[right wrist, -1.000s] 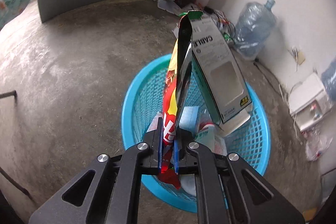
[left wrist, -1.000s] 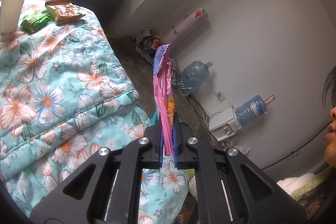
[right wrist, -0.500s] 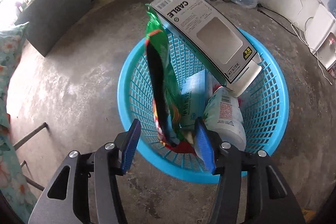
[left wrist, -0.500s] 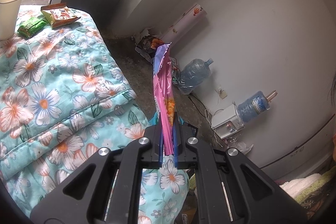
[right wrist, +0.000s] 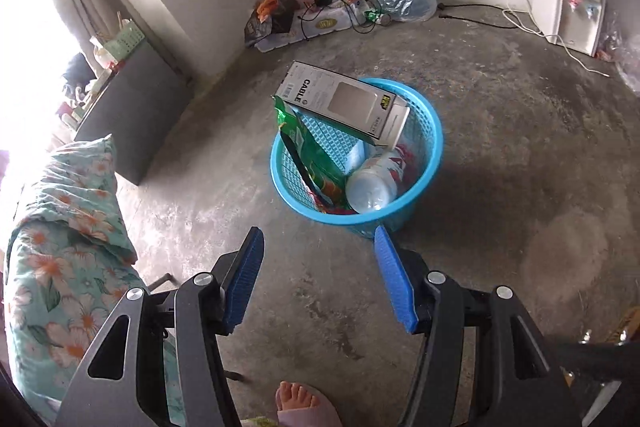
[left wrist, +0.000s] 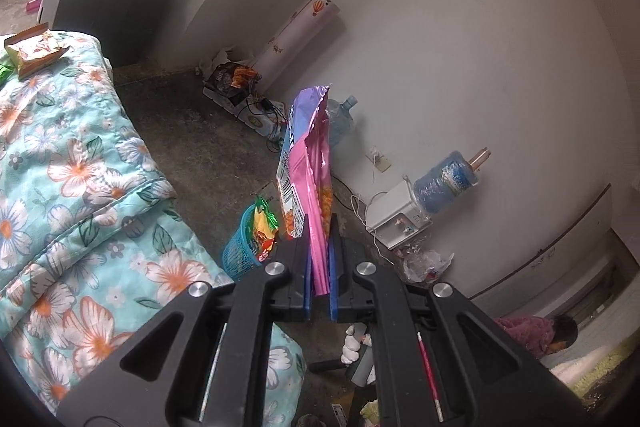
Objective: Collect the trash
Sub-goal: 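Lower the pink bag into the basket and open the left tool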
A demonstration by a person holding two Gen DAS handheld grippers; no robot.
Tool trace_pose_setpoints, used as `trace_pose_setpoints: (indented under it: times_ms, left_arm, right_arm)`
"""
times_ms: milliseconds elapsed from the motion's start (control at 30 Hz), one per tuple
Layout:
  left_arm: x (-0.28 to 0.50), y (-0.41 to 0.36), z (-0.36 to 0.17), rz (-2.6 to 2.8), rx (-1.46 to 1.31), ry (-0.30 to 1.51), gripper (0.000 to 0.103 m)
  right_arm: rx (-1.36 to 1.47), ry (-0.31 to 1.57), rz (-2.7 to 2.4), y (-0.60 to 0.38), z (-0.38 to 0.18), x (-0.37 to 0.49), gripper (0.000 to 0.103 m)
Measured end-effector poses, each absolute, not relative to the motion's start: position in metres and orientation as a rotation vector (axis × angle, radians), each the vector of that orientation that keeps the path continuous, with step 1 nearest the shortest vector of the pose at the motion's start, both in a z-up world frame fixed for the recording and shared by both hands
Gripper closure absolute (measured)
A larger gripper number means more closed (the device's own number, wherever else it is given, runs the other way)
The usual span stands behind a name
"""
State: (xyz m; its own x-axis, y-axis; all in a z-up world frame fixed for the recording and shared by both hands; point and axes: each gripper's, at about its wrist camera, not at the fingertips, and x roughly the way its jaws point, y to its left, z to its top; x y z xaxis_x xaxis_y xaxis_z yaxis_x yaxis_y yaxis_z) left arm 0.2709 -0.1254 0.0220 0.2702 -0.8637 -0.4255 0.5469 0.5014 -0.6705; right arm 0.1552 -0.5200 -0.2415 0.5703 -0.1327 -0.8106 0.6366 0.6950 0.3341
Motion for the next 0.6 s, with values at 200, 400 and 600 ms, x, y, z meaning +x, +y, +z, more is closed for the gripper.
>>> trace_pose_setpoints:
  times_ms: [200,400,600]
  left_arm:
    - [0.286,-0.203,0.020,-1.126,-0.378,0.915,0.099]
    - [0.317,-0.324,-0.013,-1.139,-0.167,1.055,0.099]
    - [0.349,-0.450,-0.083,-1.115,0.044,1.204,0.099]
  right_arm:
    - [0.697,0.840,-0.539,-0.524,-0.232,0.129,0.047]
    - [0.682,0.828,-0.539,-0.524,-0.227,0.133,0.047]
    - [0.680,0.844,-0.543,-0.527,-0.234,0.132,0.047]
